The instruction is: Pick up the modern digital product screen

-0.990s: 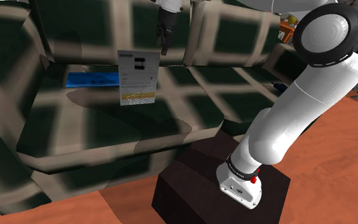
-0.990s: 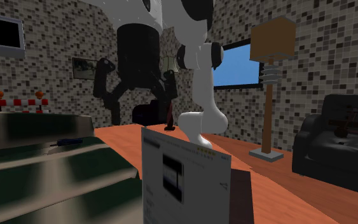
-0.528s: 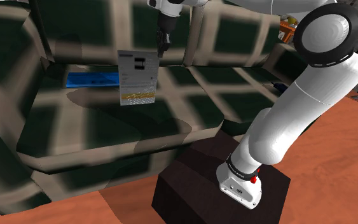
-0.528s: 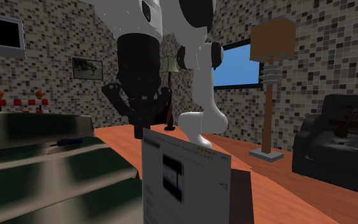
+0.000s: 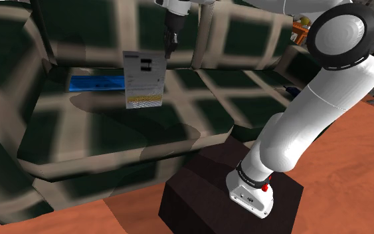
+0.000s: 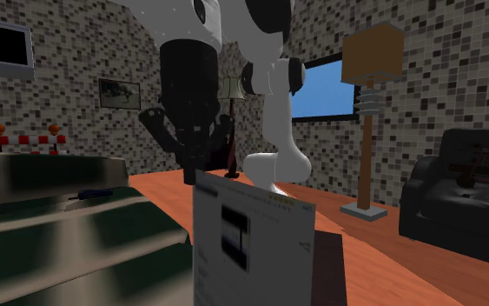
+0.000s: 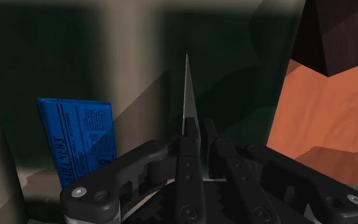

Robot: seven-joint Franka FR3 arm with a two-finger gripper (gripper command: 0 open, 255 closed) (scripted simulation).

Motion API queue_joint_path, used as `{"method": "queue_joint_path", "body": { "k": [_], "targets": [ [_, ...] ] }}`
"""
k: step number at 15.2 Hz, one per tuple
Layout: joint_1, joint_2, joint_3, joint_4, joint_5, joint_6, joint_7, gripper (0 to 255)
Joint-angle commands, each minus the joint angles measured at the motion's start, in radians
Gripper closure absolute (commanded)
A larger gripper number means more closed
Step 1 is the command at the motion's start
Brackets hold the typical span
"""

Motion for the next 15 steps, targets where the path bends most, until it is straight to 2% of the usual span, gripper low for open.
{"method": "queue_joint_path", "body": {
  "k": [1,13,15],
  "targets": [
    [0.000,0.001,0.000,0.026,0.000,-0.024,0.001,255],
    [-0.001,0.032,-0.002,0.224,0.004,-0.192,0.006,255],
    [-0.001,0.032,-0.002,0.227,0.004,-0.194,0.006,255]
  ]
}}
